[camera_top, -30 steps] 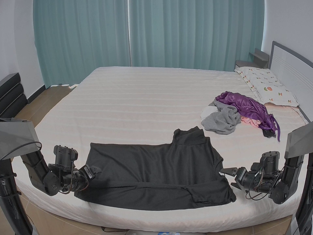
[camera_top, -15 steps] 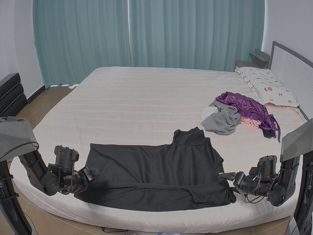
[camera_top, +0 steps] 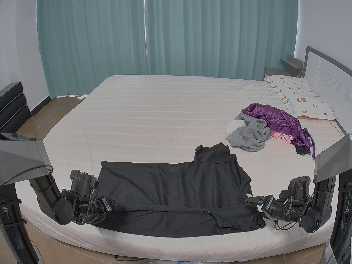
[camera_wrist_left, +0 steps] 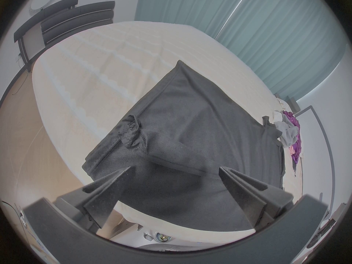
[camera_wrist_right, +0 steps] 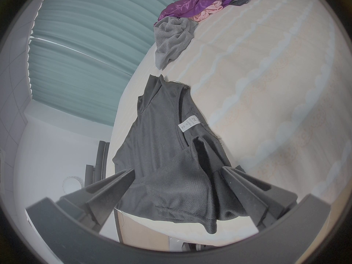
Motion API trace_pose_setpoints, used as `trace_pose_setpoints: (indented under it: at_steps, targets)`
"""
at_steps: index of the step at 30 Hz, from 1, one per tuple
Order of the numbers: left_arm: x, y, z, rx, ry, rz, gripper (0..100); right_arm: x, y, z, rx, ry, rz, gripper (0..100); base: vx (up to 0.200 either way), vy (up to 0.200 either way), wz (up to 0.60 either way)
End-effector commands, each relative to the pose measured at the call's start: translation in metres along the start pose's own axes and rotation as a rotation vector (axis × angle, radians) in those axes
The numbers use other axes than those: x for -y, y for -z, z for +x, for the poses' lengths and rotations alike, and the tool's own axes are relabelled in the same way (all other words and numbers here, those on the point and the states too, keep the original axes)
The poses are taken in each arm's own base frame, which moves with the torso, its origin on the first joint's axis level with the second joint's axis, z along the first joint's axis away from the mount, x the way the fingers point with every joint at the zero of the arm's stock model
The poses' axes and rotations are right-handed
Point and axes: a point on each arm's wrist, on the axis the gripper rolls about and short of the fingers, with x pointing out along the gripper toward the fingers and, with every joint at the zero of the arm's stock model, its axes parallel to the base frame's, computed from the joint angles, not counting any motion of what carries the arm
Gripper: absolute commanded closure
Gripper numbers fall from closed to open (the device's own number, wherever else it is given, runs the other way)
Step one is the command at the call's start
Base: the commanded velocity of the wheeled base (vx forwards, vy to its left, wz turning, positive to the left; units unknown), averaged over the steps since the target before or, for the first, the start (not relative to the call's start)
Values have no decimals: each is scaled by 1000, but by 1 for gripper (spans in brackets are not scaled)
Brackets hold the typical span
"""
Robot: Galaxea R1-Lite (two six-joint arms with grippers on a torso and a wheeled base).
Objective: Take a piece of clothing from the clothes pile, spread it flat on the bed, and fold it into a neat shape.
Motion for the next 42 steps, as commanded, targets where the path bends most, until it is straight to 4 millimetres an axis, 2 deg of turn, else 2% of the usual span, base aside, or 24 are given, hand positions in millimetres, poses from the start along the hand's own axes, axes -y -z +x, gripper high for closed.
trace_pose_setpoints:
  at_steps: [1,4,6,8,9,10,12,16,22,26,29,34,42]
  targets:
    - [-2,-7,18,-1,-20,-20,0,0,1,1,-4,0,-2,0,0,0,0]
    - [-4,-15,24,17,-23,-40,0,0,1,1,-5,1,-3,0,0,0,0]
    - [-8,-28,37,44,-34,-73,0,0,1,1,-4,0,-4,0,0,0,0]
    - [-9,-40,42,88,-41,-100,0,0,1,1,-4,0,-4,0,0,0,0]
    - [-9,-41,42,90,-42,-100,0,0,1,1,-6,2,-3,0,0,0,0]
    - [-9,-52,44,129,-40,-131,0,0,1,1,-5,1,-3,0,0,0,0]
    - [-8,-60,45,153,-27,-181,0,0,1,1,-5,1,-3,0,0,0,0]
    - [-8,-71,45,191,-3,-249,0,1,2,1,-7,3,-3,0,0,0,0]
    - [-17,-90,49,264,41,-352,0,1,2,1,-7,3,-3,0,0,0,0]
    - [-26,-93,28,203,135,-360,0,1,2,1,-7,3,-3,0,0,0,0]
    - [-28,-88,18,127,213,-288,0,1,2,1,-7,3,-3,0,0,0,0]
    - [-37,-76,20,68,219,-80,0,1,1,1,-7,3,-2,0,0,0,0]
    - [-38,-69,35,58,204,-52,0,1,2,1,-8,2,-3,0,0,0,0]
